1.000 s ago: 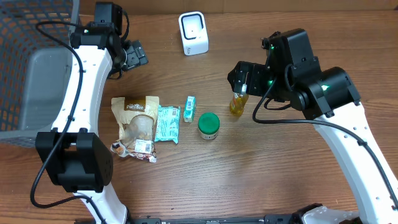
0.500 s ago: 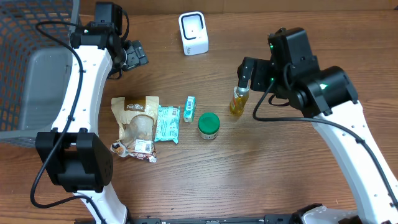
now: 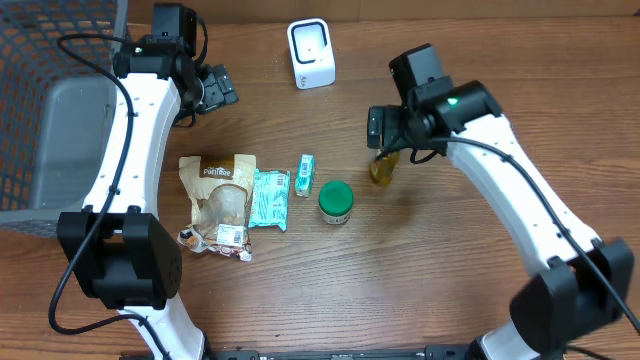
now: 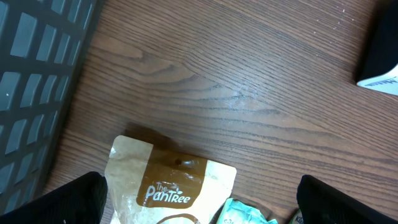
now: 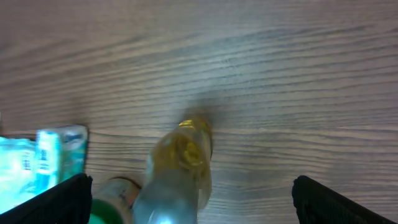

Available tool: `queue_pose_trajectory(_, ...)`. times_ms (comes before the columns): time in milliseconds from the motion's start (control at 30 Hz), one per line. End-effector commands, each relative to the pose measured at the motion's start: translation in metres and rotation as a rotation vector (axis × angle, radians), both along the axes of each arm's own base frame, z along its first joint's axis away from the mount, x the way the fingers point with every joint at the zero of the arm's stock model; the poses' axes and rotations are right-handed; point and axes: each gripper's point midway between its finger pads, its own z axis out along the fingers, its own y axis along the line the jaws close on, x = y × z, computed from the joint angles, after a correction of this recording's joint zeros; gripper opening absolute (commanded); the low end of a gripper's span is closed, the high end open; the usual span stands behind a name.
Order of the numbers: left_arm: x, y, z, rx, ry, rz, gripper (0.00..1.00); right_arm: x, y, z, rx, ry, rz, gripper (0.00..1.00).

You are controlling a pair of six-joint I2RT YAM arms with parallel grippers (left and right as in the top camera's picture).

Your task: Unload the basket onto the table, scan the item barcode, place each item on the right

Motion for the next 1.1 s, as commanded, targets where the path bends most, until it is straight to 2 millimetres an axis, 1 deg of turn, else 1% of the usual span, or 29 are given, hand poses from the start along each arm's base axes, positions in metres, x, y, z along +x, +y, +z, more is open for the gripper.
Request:
queue_pose_trajectory(0,0.003,-0.0013,0.0122,-0.01,-0.033,0.007,1.0,0.0024,0.0006,-0.018,-0.031,0.031,0.018,1.0)
queue_pose_trajectory(67,0.003,-0.0012,0.0122,-0.01,-0.033,0.007,1.0,0.0032,0.001,-0.0232,-0.035,0.042,0.018,1.0)
queue_pose_trajectory(133,0.003,-0.0013,0.0122,-0.01,-0.033,0.007,1.0,0.0031,0.001,-0.0241,-0.036,0.045,0.019,1.0)
queue_pose_trajectory(333,0.003,-0.0013,0.0122,-0.01,-0.033,0.007,0.99,0.0039,0.0021,-0.0246,-0.031,0.044,0.02,1.0)
queue_pose_trajectory(467,0.003,-0.0013,0.0122,-0.01,-0.033,0.007,1.0,0.0018,0.0076,-0.0251,-0.001,0.056,0.031,1.0)
queue_pose_trajectory(1067,0.003,-0.0013,0.0122,-0.01,-0.033,0.007,1.0,0.0018,0.0075,-0.0251,-0.002,0.055,0.03,1.0)
